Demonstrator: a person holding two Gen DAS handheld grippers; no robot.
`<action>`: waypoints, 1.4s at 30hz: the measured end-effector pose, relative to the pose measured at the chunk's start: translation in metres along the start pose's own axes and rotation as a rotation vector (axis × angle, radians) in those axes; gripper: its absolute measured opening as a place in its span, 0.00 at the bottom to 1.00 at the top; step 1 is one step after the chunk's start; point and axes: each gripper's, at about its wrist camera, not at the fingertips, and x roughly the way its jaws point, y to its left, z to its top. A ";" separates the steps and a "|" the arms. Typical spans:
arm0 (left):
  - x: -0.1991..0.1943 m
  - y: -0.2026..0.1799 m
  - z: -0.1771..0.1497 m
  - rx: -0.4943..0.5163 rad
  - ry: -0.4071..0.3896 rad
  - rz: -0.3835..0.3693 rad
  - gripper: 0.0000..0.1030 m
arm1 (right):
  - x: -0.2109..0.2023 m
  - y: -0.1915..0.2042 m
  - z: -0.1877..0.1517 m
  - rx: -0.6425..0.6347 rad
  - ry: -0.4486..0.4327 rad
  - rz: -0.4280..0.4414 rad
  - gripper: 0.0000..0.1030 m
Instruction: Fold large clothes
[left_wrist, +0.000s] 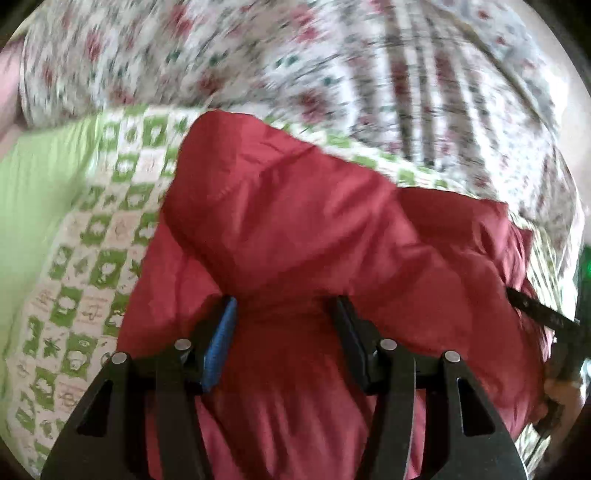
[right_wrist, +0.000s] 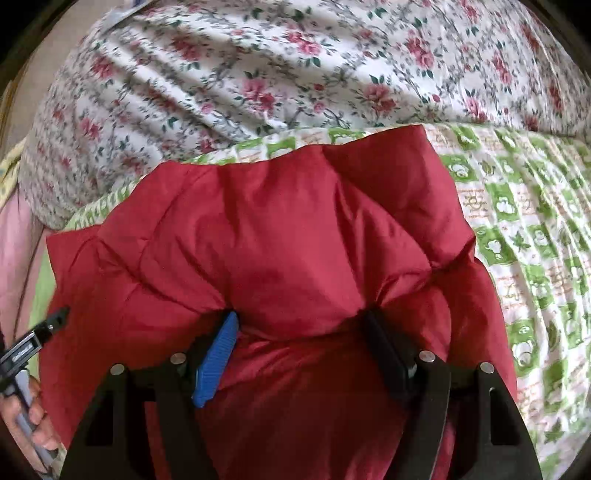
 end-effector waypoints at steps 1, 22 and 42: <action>0.007 0.004 0.002 -0.014 0.011 0.004 0.52 | 0.002 -0.001 0.001 0.009 0.005 0.000 0.71; -0.059 0.027 -0.027 -0.040 -0.059 -0.107 0.52 | -0.051 -0.014 -0.014 0.063 -0.098 0.067 0.71; -0.053 0.036 -0.037 -0.035 -0.040 -0.116 0.56 | -0.097 -0.078 -0.047 0.167 -0.102 0.020 0.78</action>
